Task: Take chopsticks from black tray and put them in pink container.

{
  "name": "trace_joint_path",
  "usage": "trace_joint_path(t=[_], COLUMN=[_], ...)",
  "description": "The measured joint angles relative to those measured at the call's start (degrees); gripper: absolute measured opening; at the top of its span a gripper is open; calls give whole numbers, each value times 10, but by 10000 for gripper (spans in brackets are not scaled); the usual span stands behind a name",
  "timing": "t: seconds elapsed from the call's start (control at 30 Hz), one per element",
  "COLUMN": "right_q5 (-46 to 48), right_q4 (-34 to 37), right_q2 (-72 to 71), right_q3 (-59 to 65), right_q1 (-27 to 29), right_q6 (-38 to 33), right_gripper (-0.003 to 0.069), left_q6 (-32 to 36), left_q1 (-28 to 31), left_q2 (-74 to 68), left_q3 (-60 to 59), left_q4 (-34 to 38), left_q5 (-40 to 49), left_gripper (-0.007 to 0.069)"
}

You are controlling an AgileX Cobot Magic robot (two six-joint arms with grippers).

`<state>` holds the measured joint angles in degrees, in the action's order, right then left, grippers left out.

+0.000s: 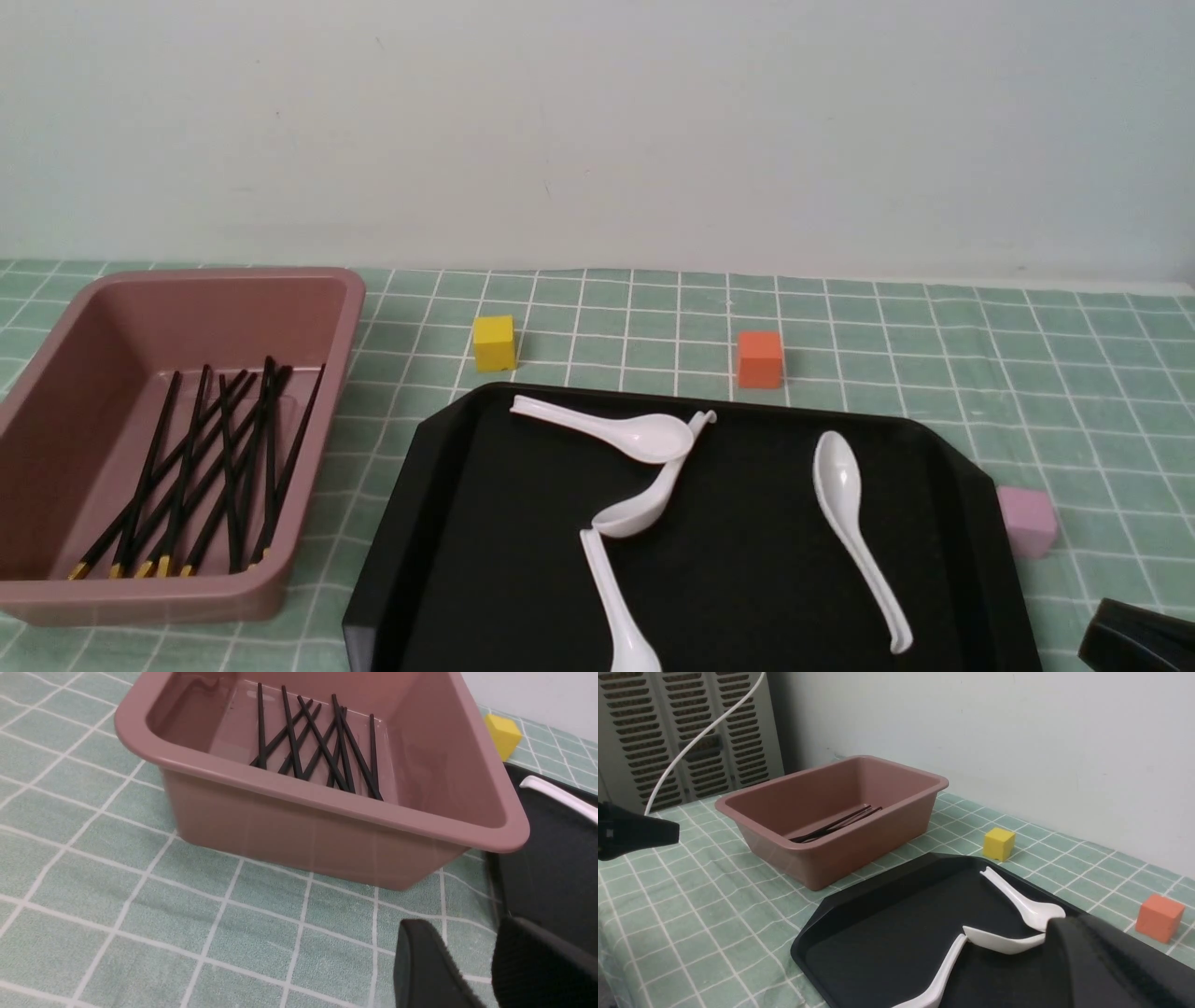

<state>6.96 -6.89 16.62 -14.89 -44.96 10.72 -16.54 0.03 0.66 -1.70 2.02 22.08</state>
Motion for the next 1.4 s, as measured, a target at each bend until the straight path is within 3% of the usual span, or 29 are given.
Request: trace_joint_path(t=[0.17, 0.33, 0.6, 0.87, 1.03, 1.4], right_q5=[0, -3, 1, 40, 100, 139], right_q4=[0, 0, 36, 65, 57, 56], right_q2=[-22, -51, -134, -172, -172, -172], right_q3=[2, 31, 147, 163, 163, 160], right_q1=[3, 54, 246, 350, 380, 383], right_q6=[0, 0, -1, -1, -1, -37], right_gripper=[34, 41, 53, 64, 70, 86], left_q6=[0, 0, 0, 0, 0, 0], left_q1=[0, 0, 0, 0, 0, 0], left_q2=[0, 0, 0, 0, 0, 0], left_q3=[0, 0, 0, 0, 0, 0], left_q4=[0, 0, 0, 0, 0, 0], left_q5=[0, 0, 0, 0, 0, 0], left_gripper=[239, 239, 239, 239, 239, 239])
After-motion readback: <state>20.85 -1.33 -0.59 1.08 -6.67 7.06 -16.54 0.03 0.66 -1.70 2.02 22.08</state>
